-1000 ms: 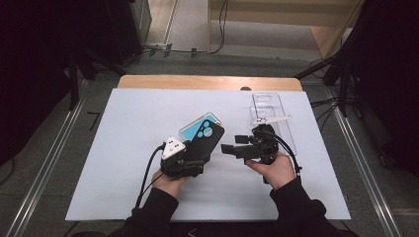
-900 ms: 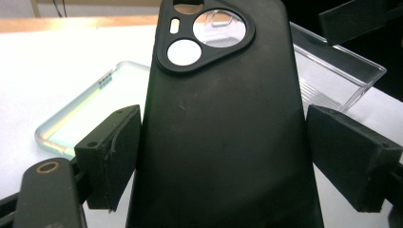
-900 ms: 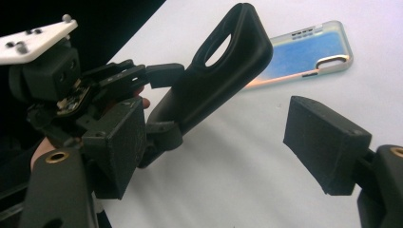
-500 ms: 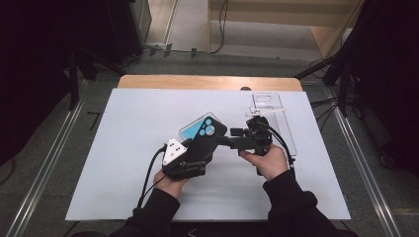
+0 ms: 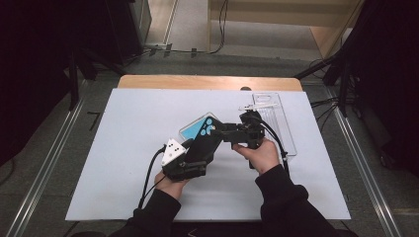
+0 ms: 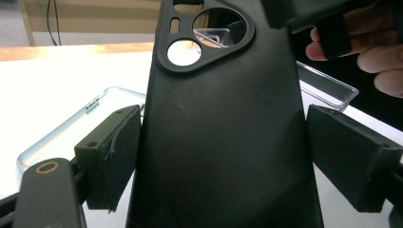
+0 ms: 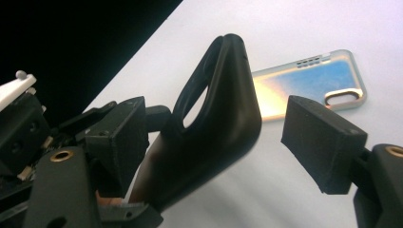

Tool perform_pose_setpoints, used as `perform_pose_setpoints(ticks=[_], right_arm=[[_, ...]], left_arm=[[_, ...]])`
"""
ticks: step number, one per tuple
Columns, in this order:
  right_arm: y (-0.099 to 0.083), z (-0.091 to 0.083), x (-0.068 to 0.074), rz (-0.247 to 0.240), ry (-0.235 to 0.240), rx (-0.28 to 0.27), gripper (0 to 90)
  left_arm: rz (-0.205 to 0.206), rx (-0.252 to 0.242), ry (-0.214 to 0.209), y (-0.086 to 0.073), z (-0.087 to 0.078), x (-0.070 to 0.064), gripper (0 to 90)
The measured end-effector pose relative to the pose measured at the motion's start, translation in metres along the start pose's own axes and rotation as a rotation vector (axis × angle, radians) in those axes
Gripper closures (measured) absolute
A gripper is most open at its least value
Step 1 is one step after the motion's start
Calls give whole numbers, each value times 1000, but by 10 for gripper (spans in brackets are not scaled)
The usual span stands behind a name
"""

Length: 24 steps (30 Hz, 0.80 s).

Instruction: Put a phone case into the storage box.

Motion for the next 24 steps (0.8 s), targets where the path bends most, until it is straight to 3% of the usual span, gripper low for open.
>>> perform_pose_setpoints(ticks=[5, 10, 14, 17, 24], right_arm=[[2, 3, -1, 56, 34, 9, 389], [5, 0, -5, 124, 53, 6, 639], [7, -3, -4, 207, 102, 29, 699], [8, -5, -3, 213, 120, 31, 730], [12, -11, 5, 202, 148, 30, 770]], left_arm=[[-10, 1, -1, 0, 0, 0, 144], [-25, 2, -12, 0, 0, -2, 144], [-34, 0, -24, 0, 0, -3, 143], [-48, 5, -41, 0, 1, -5, 142], [-39, -2, -65, 2, 2, -7, 139]])
Point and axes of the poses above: each handheld gripper's, and its own axes: z roughly forward along the jaws, y roughly out of its top, x roughly to its left, the point moved 6 cm from there along z, roughly forward along the jaws, and after that the axes turned 5 degrees about z, right-handed, at the moved point
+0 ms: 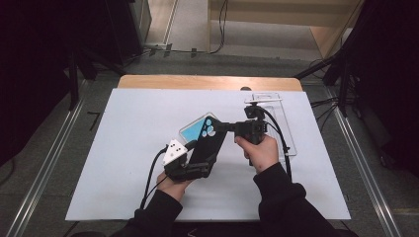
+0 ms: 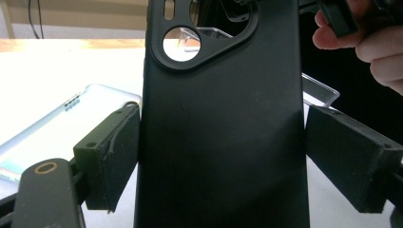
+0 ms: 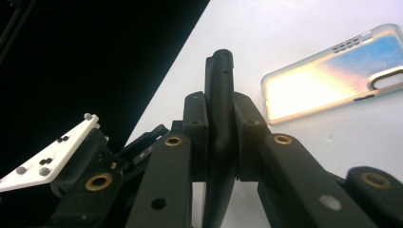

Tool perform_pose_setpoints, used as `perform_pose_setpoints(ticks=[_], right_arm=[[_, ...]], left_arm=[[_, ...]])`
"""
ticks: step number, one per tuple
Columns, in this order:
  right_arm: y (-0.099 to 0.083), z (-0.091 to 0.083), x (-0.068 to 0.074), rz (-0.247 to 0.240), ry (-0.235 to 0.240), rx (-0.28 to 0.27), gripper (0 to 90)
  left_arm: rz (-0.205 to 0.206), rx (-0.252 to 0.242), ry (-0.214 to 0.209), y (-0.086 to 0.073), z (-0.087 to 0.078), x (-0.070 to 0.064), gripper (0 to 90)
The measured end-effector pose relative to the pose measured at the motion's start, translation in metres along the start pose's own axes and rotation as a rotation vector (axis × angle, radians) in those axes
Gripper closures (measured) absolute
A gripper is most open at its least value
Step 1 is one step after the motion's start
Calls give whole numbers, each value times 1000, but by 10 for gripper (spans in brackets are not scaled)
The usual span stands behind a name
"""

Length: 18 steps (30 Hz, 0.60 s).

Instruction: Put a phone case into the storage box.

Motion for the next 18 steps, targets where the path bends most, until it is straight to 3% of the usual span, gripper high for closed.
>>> perform_pose_setpoints(ticks=[3, 4, 7, 14, 18], right_arm=[[1, -4, 2, -13, -14, -5, 774], [1, -5, 2, -16, -15, -4, 773], [2, -7, 2, -20, -11, -9, 774], [1, -10, 6, -82, -57, -15, 774], [-1, -13, 9, -145, -92, -22, 774]], left_arm=[[-36, -9, -49, 4, -3, 2, 228], [-36, -6, -53, 5, -3, 2, 220], [-42, 66, -63, 8, -1, 3, 139], [-31, 147, -84, 15, -3, 1, 139], [-23, 185, -82, 20, -6, 1, 140]])
Point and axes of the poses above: each handheld gripper's, and its own axes: z roughly forward along the jaws, y roughly out of its top, x roughly to its left, the point moved 6 cm from there along z, roughly forward along the jaws, and after that the axes turned 5 degrees about z, right-handed, at the moved point
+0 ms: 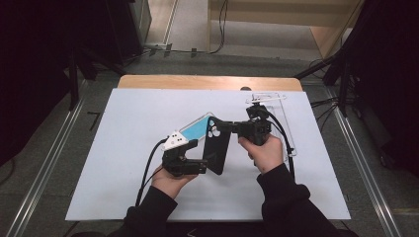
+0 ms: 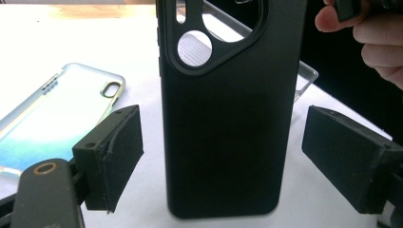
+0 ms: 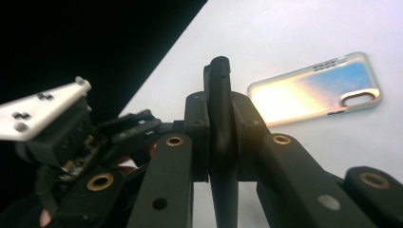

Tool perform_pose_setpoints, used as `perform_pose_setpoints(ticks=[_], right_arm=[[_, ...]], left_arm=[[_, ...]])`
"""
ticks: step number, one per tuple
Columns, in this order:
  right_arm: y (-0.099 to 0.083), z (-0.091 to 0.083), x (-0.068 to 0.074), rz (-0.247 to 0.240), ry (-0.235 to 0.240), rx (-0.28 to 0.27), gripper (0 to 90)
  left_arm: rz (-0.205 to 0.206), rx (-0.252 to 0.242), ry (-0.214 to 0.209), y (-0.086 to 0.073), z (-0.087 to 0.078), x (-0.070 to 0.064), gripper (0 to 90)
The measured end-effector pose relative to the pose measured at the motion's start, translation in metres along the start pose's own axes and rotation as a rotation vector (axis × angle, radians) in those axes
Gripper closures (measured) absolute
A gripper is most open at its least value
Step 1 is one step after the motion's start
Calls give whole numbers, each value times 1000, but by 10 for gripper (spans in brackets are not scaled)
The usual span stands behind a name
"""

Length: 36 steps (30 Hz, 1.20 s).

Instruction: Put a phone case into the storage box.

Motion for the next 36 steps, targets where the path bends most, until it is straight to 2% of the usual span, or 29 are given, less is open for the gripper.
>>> perform_pose_setpoints(ticks=[4, 7, 9, 12, 18, 21, 23, 25, 27, 33, 36], right_arm=[[-1, -3, 2, -46, -12, 2, 773], [-3, -5, 3, -91, -15, 14, 773], [-4, -7, 4, -142, -7, 17, 773], [-6, -10, 5, -203, 1, 22, 773], [-8, -16, 5, -231, 20, 35, 774], [-9, -17, 6, -254, 37, 56, 773], [-11, -18, 6, -277, 51, 67, 773], [-12, -18, 7, -295, 66, 77, 773], [-13, -18, 8, -312, 79, 87, 773], [-16, -18, 10, -363, 135, 122, 772], [-18, -18, 12, -378, 165, 140, 772]], left_arm=[[-19, 52, -40, 3, -3, 1, 151], [-13, 104, -66, 5, -4, 2, 153], [4, 120, -69, 7, -6, 2, 153], [8, 156, -90, 10, -9, 2, 153], [57, 150, -90, 20, -16, 3, 195], [97, 171, -86, 23, -19, 4, 213], [110, 196, -85, 24, -19, 4, 218], [123, 217, -119, 25, -20, 4, 232], [111, 223, -144, 27, -20, 5, 249], [127, 209, -182, 34, -22, 7, 251], [169, 201, -208, 37, -24, 5, 267]])
Point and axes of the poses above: each handheld gripper's, and its own axes: z roughly forward along the jaws, y roughly out of its top, x roughly to its left, the point moved 6 cm from there along z, roughly forward along the jaws, and after that the axes turned 5 degrees about z, right-handed, at the moved point
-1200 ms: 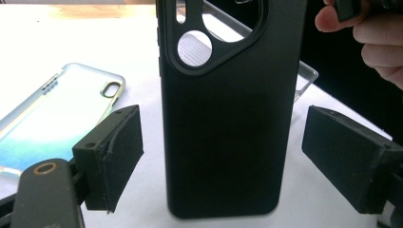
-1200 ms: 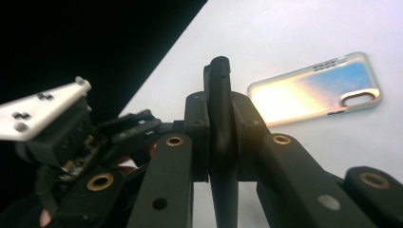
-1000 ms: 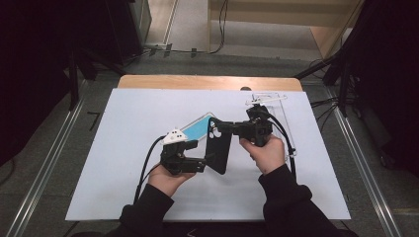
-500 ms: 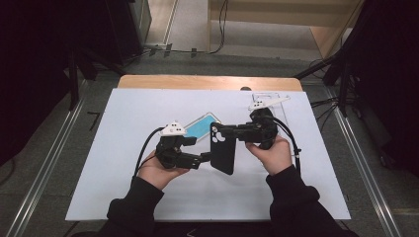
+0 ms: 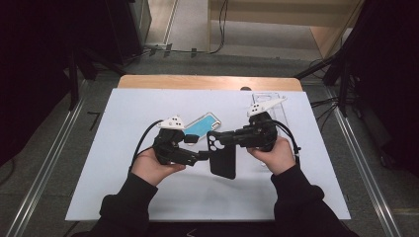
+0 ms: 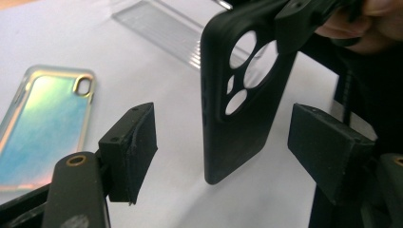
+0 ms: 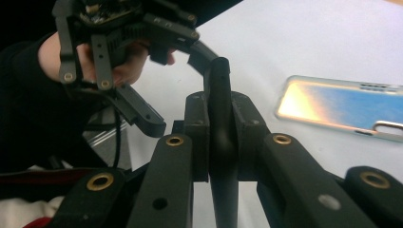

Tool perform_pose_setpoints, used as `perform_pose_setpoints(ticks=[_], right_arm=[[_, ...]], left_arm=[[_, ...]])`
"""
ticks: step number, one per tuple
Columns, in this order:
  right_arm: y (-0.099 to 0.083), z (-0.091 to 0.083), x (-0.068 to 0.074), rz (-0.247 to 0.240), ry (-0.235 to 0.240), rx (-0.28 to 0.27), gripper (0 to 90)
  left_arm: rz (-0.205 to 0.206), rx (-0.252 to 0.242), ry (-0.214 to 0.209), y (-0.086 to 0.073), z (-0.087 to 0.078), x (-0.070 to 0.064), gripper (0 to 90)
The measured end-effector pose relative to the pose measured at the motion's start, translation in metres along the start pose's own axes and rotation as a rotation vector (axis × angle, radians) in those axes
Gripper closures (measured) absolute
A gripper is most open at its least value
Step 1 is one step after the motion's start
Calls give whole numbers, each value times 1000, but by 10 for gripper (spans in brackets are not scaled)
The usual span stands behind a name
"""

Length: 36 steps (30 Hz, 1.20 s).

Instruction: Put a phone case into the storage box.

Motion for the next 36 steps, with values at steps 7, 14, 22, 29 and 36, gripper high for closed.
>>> perform_pose_setpoints(ticks=[7, 14, 22, 29, 36], right_arm=[[-1, 4, 5, -27, 41, 21, 773], [-1, 7, 9, -31, 83, 20, 772], [0, 10, 12, -26, 120, 20, 773], [-1, 12, 12, -33, 139, 15, 766], [0, 11, 10, -11, 138, -12, 684]], left_arm=[[49, 3, -38, 3, 0, 1, 312], [71, 1, -84, 8, 1, 1, 361], [100, 0, -146, 6, 4, 0, 528], [105, -10, -192, 3, 2, 1, 705], [105, -2, -223, 3, 1, -2, 769]])
Point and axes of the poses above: each handheld gripper's, and its own axes: z roughly forward along the jaws, y roughly out of its top, x roughly to its left, the point moved 6 cm from there along z, roughly forward along the jaws, and after that the axes turned 5 degrees about z, right-handed, at the moved point
